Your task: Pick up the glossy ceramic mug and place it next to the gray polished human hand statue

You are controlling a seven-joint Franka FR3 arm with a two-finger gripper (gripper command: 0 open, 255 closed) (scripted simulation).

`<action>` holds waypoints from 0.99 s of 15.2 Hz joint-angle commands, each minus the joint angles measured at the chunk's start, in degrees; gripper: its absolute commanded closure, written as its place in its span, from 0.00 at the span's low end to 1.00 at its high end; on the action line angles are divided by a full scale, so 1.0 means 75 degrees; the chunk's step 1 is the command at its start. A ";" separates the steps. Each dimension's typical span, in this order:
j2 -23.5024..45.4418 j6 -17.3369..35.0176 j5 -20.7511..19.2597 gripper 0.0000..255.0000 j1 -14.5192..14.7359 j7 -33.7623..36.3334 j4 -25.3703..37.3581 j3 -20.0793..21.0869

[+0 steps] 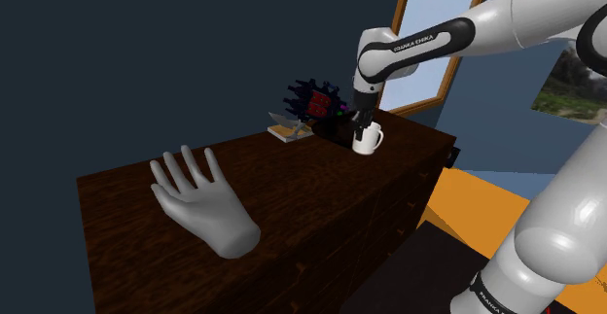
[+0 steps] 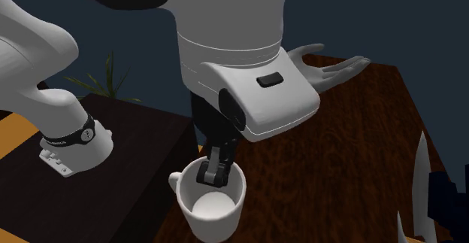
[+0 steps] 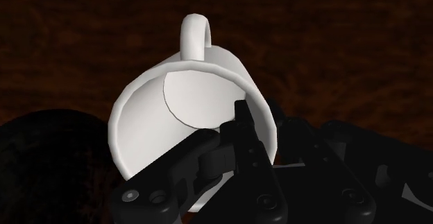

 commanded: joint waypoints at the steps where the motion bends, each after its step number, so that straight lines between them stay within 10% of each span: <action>1: -0.0058 -0.0204 0.0004 1.00 0.0006 -0.0004 0.0145 0.0007; 15: -0.0300 -0.1621 0.0029 1.00 0.0019 -0.0091 0.1322 0.0027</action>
